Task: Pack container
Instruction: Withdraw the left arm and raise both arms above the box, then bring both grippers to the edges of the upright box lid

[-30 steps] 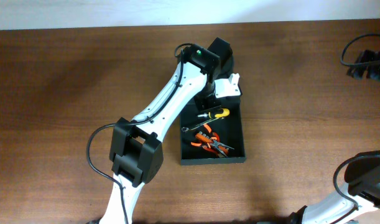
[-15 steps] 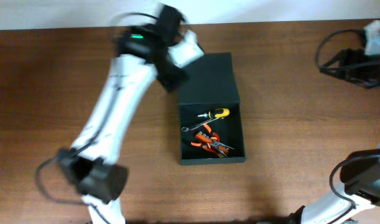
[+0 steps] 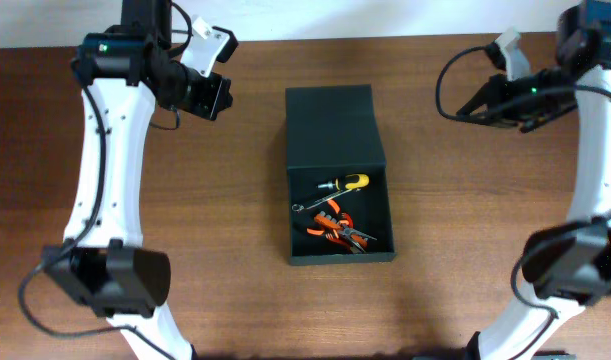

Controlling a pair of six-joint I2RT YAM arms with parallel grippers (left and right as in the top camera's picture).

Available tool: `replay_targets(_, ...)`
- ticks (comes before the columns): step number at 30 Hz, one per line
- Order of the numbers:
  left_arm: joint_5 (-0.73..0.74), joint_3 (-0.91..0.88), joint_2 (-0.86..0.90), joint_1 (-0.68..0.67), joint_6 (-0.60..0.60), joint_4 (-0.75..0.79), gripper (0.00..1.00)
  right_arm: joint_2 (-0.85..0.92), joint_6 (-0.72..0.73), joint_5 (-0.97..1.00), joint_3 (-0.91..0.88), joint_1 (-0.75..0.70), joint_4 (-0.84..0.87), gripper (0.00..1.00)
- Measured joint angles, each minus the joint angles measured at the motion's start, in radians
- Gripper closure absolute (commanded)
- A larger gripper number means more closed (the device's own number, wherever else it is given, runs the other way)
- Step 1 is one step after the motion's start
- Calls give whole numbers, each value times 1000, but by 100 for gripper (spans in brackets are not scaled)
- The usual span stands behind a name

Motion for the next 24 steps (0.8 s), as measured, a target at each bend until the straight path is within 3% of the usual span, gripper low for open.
replay_targets(10,181,-6,229,-3,-5,-1,98,267,9,0,0,25,1,96)
replay_targets(24,289,-11,482,-3,-8,-5,98,464,12,0,0,82,1,96)
